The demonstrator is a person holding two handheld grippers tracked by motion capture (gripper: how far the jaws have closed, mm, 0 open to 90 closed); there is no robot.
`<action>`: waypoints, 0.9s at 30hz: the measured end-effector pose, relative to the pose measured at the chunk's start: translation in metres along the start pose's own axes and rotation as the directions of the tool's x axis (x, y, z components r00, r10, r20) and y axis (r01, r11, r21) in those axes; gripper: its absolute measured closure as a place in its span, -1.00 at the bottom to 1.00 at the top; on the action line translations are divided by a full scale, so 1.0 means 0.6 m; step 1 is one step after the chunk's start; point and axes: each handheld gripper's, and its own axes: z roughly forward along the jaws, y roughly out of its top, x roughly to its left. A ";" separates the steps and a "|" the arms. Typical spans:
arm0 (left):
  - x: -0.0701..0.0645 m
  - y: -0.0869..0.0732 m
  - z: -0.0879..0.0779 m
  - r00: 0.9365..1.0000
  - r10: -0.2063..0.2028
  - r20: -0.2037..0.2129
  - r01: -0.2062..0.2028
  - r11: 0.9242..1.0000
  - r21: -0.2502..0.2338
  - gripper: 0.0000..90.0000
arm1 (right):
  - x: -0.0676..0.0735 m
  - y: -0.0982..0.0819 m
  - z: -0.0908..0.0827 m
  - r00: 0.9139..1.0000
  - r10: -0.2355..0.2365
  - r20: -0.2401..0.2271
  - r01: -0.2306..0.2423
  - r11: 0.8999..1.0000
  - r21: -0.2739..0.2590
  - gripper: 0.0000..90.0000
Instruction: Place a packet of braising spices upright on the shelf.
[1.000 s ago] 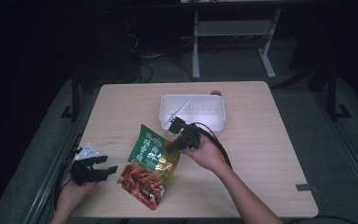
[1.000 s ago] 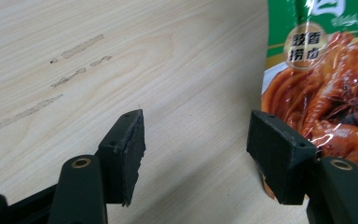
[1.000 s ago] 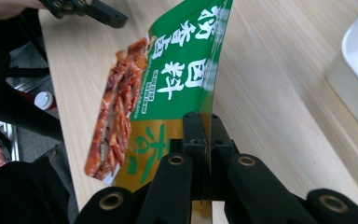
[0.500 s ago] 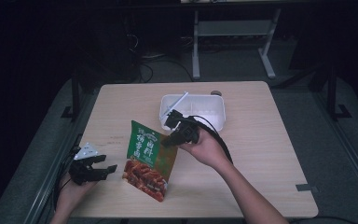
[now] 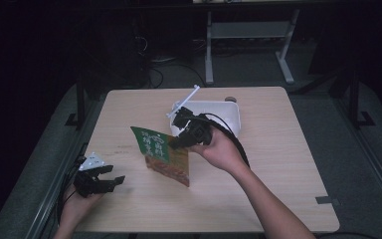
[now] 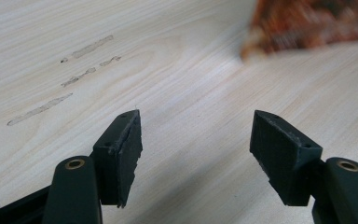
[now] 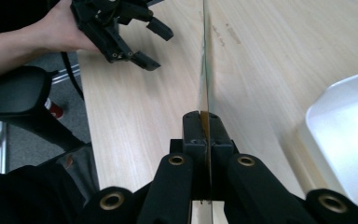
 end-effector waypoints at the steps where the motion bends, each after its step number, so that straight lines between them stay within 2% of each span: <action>1: 0.000 0.000 0.000 1.000 0.002 -0.001 -0.002 1.000 0.000 -0.25 | -0.001 0.002 -0.002 1.000 0.002 0.001 -0.002 1.000 -0.002 1.00; 5: 0.000 0.000 0.000 1.000 0.003 -0.001 -0.003 1.000 0.001 -0.25 | -0.013 0.008 -0.017 0.999 0.026 0.019 -0.026 1.000 -0.017 1.00; 12: -0.001 0.001 0.000 1.000 0.002 -0.003 -0.002 1.000 -0.003 -0.27 | -0.025 0.015 -0.043 0.998 0.054 0.021 -0.053 0.998 -0.043 1.00; 20: -0.001 0.001 0.000 1.000 0.001 -0.003 -0.001 1.000 -0.003 -0.29 | -0.027 0.037 -0.074 0.997 0.040 0.063 -0.037 0.998 -0.058 1.00; 27: -0.001 0.000 0.000 1.000 0.000 -0.004 0.000 1.000 -0.003 -0.31 | -0.039 0.052 -0.105 0.993 0.060 0.106 -0.052 0.996 -0.077 1.00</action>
